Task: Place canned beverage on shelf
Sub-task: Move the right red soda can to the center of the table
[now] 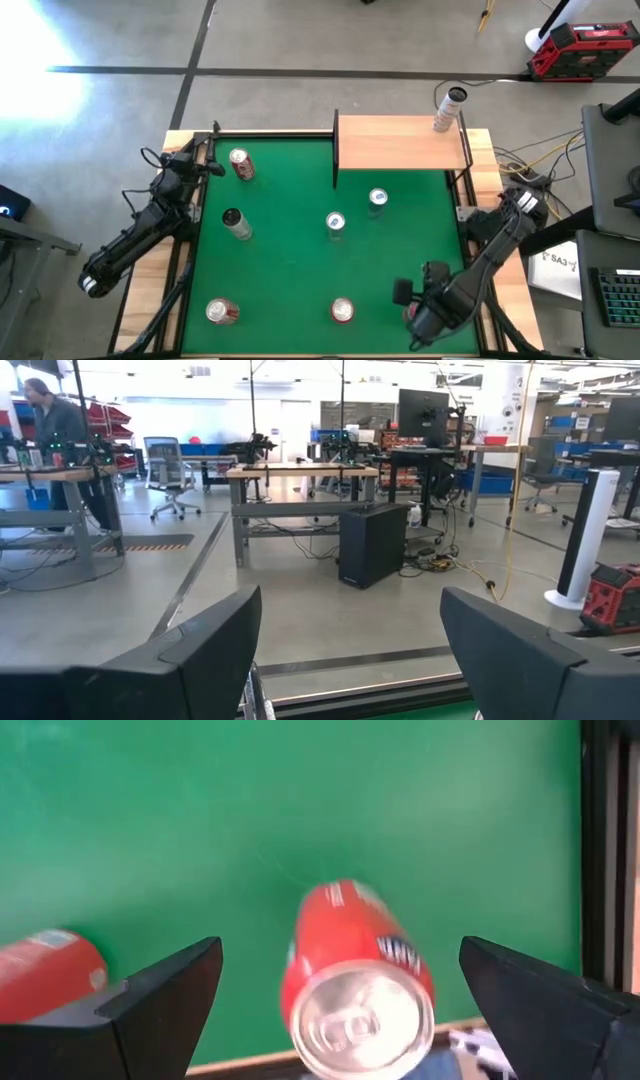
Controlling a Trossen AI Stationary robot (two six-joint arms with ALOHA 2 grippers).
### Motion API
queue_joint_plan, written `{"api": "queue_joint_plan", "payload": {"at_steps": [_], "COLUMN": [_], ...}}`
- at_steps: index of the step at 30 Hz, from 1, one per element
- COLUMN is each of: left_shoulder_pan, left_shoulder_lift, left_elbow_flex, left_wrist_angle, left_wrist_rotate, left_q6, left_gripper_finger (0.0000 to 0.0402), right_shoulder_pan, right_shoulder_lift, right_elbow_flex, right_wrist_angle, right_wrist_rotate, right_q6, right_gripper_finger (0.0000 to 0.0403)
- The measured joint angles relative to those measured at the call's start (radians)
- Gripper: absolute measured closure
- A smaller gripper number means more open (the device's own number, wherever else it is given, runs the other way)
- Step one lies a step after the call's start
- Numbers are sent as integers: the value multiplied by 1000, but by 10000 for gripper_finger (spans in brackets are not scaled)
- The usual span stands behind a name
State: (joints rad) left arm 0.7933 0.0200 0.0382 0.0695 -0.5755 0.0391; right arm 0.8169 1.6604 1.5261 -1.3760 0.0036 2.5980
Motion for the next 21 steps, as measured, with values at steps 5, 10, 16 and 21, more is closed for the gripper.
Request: {"api": "queue_joint_plan", "payload": {"at_steps": [5, 10, 16, 21], "left_shoulder_pan": [0, 0, 0, 0], "left_shoulder_lift": [0, 0, 0, 0], "left_elbow_flex": [0, 0, 0, 0], "left_wrist_angle": [0, 0, 0, 0], "left_wrist_rotate": [0, 0, 0, 0], "left_q6": [0, 0, 0, 0], "left_gripper_finger": [108, 108, 108, 108], "right_shoulder_pan": [41, 52, 45, 44], "right_shoulder_lift": [36, 66, 97, 132], "right_elbow_flex": [0, 0, 0, 0], "right_wrist_angle": [74, 106, 108, 103], "right_wrist_rotate": [-11, -12, -13, -32], "right_q6": [91, 192, 339, 467], "right_gripper_finger": [3, 3, 3, 3]}}
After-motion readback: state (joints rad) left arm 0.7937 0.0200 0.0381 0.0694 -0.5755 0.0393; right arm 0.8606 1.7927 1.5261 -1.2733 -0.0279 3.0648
